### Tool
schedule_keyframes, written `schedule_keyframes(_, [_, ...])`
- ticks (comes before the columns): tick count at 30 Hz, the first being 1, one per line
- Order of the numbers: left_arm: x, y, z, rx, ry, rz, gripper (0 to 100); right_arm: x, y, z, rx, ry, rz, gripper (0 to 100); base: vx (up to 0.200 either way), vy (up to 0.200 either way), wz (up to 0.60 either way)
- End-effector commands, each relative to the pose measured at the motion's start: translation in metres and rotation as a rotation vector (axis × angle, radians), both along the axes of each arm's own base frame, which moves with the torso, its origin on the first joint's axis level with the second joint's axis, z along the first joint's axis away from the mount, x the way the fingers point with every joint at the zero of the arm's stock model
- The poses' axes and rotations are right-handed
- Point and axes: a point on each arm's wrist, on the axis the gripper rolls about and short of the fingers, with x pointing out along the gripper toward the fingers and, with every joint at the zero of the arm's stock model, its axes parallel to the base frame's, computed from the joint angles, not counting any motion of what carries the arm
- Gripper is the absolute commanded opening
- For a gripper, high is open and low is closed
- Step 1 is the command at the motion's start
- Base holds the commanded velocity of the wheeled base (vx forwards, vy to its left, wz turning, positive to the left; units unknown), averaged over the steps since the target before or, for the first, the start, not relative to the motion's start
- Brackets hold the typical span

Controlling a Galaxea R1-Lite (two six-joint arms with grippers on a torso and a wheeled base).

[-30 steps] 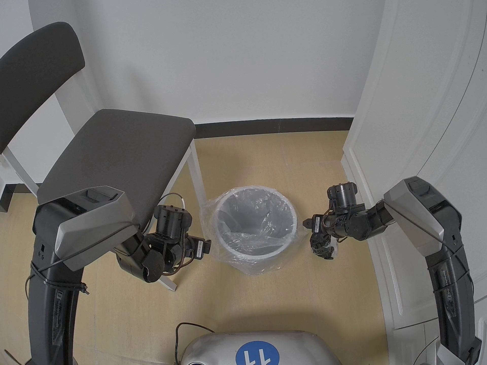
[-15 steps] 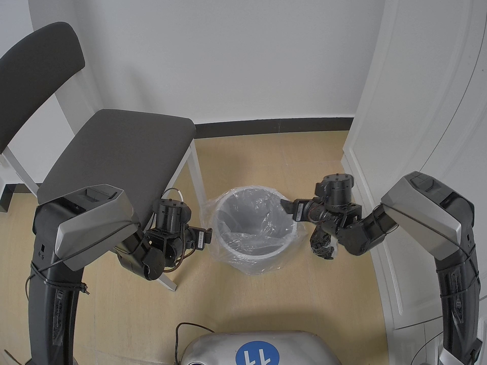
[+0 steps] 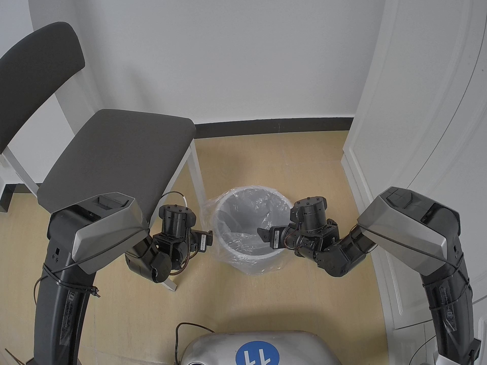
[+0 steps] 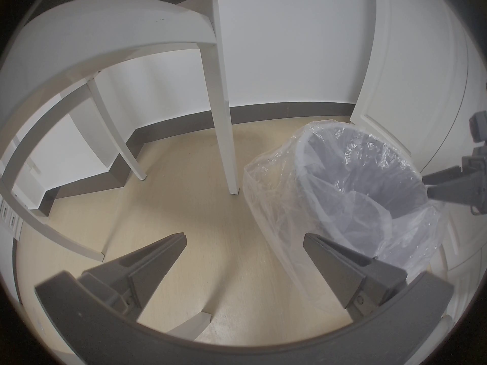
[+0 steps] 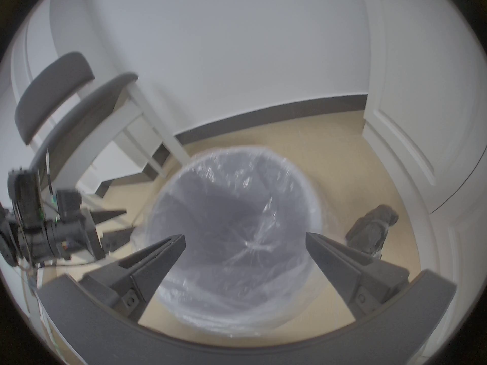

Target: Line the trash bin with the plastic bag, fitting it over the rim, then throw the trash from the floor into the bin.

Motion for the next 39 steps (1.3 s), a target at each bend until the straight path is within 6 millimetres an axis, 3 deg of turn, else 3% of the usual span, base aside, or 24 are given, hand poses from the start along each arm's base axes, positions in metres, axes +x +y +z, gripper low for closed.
schedule_keyframes(1, [-0.001,-0.001,-0.003,0.003,0.005,-0.001,100,-0.003,0.000,-0.009,-0.034,0.027,0.012,100,0.000,0.000,0.00])
schedule_keyframes(7, [-0.001,-0.001,-0.002,0.000,0.003,-0.001,100,-0.015,-0.004,-0.011,-0.109,0.054,0.045,100,0.000,0.000,0.00])
schedule_keyframes(15, [-0.001,0.000,0.001,-0.002,-0.002,-0.001,100,-0.050,0.005,-0.009,-0.171,0.084,0.131,100,0.000,0.000,0.00])
schedule_keyframes(23, [-0.001,0.000,0.002,-0.002,-0.003,-0.001,100,-0.067,0.013,-0.010,-0.184,0.101,0.175,100,0.000,0.000,0.00])
schedule_keyframes(28, [-0.001,-0.001,0.003,-0.005,-0.006,-0.002,100,-0.068,0.015,-0.021,-0.194,0.120,0.183,100,0.000,0.000,0.00])
schedule_keyframes(31, [-0.007,-0.008,0.011,-0.013,-0.018,-0.019,100,-0.064,0.011,-0.014,-0.186,0.104,0.168,100,0.000,0.000,0.00])
schedule_keyframes(39, [-0.036,-0.052,0.040,-0.102,-0.067,-0.108,100,-0.047,-0.018,0.039,-0.132,-0.002,0.086,100,0.000,0.000,0.00])
